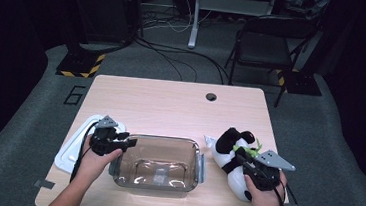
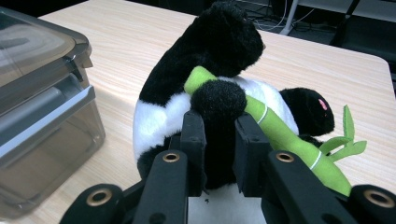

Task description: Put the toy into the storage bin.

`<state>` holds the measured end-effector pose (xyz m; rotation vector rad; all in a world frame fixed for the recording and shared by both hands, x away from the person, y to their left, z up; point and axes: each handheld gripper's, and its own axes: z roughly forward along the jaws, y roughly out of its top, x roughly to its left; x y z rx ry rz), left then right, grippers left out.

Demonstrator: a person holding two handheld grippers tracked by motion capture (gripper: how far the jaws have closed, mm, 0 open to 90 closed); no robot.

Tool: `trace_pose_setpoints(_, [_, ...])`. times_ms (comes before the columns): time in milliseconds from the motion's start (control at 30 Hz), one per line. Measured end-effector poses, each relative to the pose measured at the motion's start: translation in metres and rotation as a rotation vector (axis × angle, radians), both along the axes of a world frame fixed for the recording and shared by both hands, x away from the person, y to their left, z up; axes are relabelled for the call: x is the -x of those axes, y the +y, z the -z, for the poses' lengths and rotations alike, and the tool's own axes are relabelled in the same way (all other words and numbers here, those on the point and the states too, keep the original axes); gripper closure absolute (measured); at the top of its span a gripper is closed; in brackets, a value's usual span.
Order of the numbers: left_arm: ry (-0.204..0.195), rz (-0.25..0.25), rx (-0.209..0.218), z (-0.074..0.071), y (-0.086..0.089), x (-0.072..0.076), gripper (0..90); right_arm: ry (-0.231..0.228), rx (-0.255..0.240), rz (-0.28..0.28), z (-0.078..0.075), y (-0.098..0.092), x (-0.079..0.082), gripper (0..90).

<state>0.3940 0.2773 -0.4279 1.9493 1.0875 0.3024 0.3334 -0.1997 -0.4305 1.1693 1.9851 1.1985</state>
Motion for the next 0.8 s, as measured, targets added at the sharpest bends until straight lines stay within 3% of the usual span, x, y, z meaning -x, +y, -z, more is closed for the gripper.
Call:
trace_pose_setpoints(267, [-0.041,-0.002,0.032,-0.013,0.018,0.009,48.2,-0.004,0.015,-0.026,-0.003,0.004,0.001,76.5])
trace_pose_setpoints(800, [-0.077,0.008,0.003,-0.019,0.042,0.018,45.9,-0.051,0.027,-0.099,-0.031,0.007,-0.003,76.5])
